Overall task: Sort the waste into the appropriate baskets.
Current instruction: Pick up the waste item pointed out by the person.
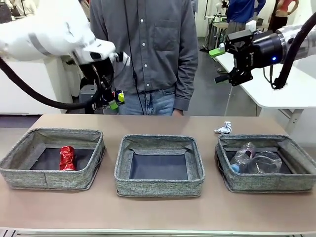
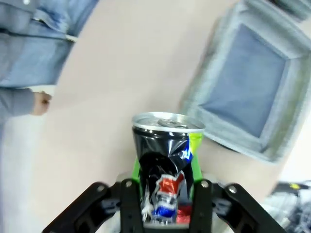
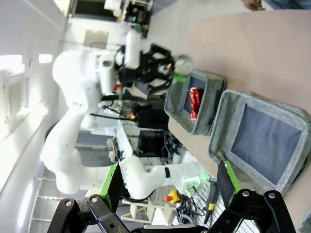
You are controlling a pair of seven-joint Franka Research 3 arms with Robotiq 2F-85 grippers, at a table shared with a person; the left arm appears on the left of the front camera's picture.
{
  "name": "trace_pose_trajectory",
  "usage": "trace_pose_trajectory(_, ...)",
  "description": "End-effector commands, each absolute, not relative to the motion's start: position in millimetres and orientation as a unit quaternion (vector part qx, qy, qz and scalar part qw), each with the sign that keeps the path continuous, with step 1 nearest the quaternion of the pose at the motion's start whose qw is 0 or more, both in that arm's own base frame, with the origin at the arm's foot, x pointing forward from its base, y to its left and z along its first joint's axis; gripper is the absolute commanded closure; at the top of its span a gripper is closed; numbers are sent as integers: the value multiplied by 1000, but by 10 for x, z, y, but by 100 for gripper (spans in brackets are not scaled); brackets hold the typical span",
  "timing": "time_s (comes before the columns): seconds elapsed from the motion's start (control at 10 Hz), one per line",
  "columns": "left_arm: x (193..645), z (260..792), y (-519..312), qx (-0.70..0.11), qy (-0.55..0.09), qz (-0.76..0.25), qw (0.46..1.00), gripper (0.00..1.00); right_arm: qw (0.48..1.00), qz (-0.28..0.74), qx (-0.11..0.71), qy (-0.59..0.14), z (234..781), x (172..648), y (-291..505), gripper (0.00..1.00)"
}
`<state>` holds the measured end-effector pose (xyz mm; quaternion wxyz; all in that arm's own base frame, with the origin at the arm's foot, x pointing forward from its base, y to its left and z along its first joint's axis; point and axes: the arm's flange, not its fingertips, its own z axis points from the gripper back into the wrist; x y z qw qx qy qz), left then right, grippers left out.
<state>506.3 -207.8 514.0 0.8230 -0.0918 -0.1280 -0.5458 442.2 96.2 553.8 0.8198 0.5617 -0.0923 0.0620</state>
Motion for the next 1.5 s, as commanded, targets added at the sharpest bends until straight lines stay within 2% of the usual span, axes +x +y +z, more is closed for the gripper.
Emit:
trace_pose_trajectory(0.0, 4551, 5260, -1984, -114, -142, -530, 828, 100, 824, 55, 557, -89, 5567, 4426, 960, 0)
trace_pose_trajectory(0.2, 4159, 5299, -2074, -131, -149, -547, 813, 100, 824, 55, 557, -89, 5567, 4426, 960, 0)
trace_pose_trajectory(0.4, 4322, 5397, -2110, -125, -137, -545, 817, 100, 824, 55, 557, -89, 5567, 4426, 960, 0)
trace_pose_trajectory(0.8, 4322, 5397, -2110, -125, -137, -545, 817, 100, 824, 55, 557, -89, 5567, 4426, 960, 0)
trace_pose_trajectory(0.9, 4301, 5361, -2108, -132, -136, -547, 815, 62, 824, 55, 557, -89, 5567, 4426, 960, 0)
trace_pose_trajectory(1.0, 4230, 5491, -2263, -133, -131, -518, 835, 62, 824, 55, 557, -89, 5567, 4426, 960, 0)
trace_pose_trajectory(1.1, 4101, 5655, -2508, -95, -100, -478, 868, 62, 824, 55, 557, -89, 5567, 4426, 960, 0)
trace_pose_trajectory(1.4, 3821, 6004, -2934, -127, -92, -428, 890, 62, 824, 55, 557, -89, 5567, 4426, 960, 0)
